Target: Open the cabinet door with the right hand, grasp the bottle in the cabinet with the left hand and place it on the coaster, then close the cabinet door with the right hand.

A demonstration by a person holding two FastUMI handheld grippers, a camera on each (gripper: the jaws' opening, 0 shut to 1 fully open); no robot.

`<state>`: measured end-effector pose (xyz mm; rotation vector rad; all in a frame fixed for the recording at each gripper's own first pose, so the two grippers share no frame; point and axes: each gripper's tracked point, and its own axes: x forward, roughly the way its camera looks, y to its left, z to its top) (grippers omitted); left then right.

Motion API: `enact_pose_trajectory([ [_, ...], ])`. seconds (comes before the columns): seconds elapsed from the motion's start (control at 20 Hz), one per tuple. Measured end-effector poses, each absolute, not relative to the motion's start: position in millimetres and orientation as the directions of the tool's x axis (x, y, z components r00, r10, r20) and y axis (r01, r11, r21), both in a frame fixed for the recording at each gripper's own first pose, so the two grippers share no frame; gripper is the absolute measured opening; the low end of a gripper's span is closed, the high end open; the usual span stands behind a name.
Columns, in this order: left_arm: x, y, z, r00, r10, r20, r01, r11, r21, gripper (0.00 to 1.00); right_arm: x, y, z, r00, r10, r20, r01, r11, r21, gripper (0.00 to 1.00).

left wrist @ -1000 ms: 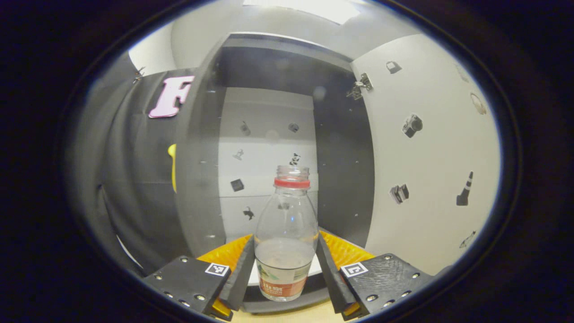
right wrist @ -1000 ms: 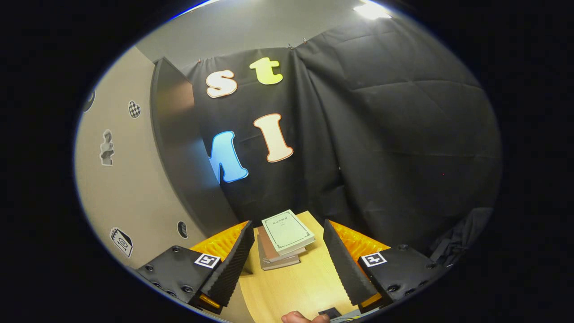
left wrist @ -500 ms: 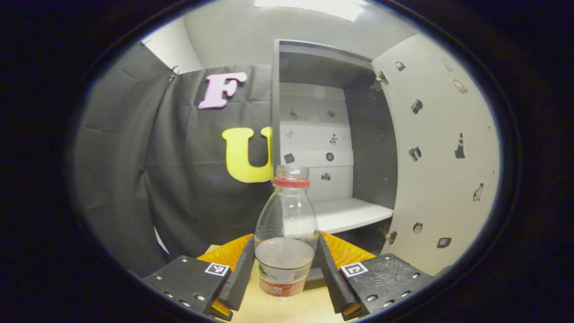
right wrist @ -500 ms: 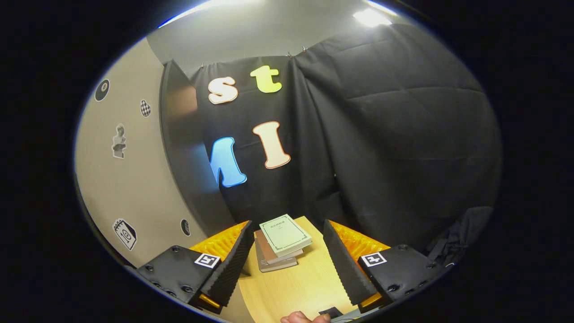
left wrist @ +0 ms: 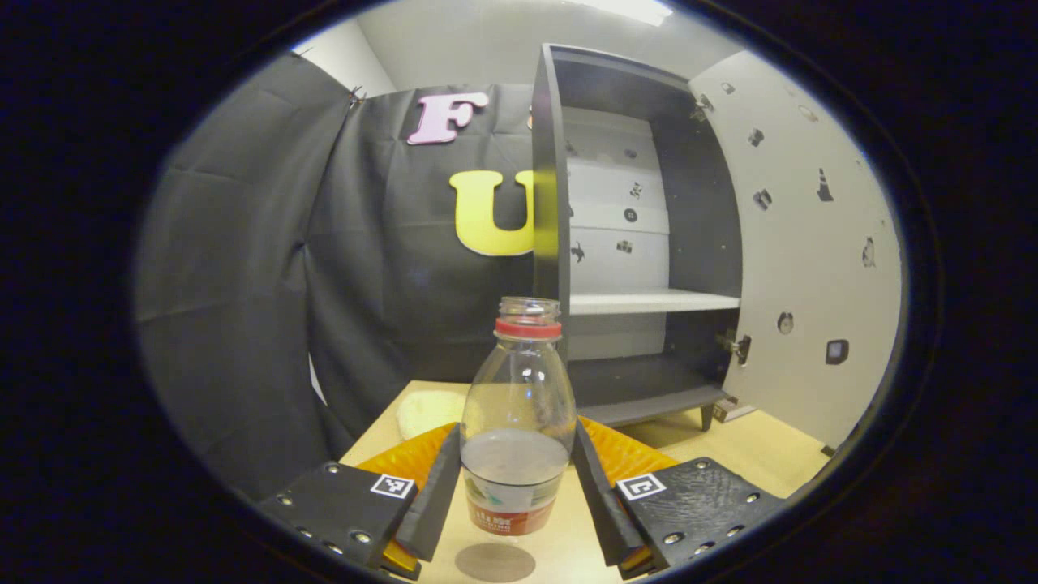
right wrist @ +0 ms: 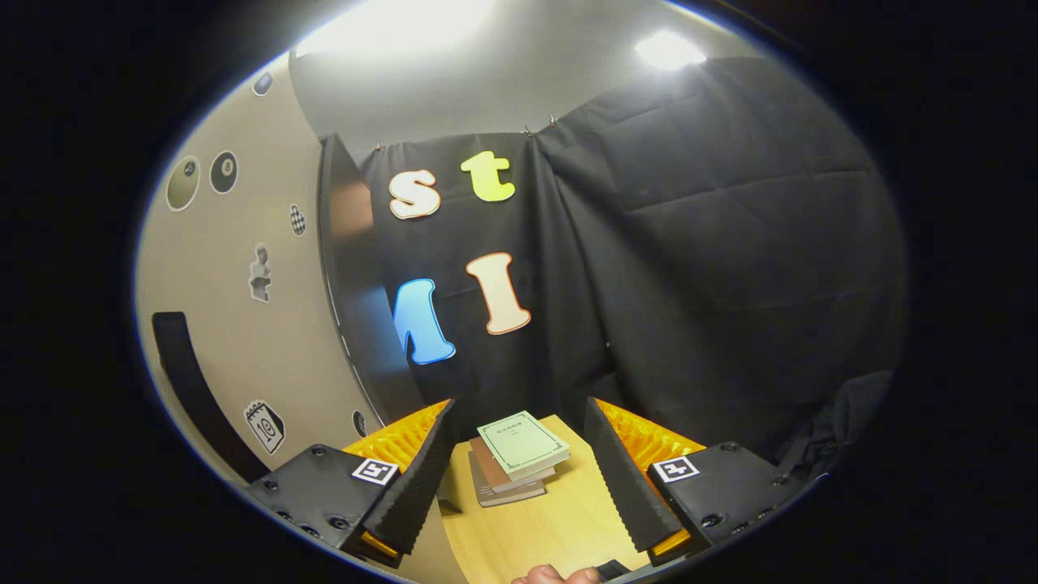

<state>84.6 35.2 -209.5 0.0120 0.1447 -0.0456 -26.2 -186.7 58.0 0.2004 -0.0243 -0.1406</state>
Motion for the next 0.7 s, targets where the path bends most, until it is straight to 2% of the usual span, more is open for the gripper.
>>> enact_pose_trajectory([
  [0.1, 77, 44, -238, 0.987, -0.018, -0.159, 0.016, 1.000, -0.014, 0.76, -29, -182, 65, 0.988, -0.146, 0.048, 0.136, 0.975, 0.178, 0.98],
  [0.4, 73, 62, -289, 0.987, 0.052, -0.155, -0.058, 0.998, -0.033, 0.72, -39, -177, 76, 0.977, -0.185, 0.107, 0.178, 0.981, 0.075, 0.98],
  [0.7, 67, 62, -314, 0.988, 0.046, -0.146, -0.046, 0.999, 0.006, 0.75, -37, -172, 61, 0.978, -0.200, 0.054, 0.194, 0.976, 0.101, 0.98],
])
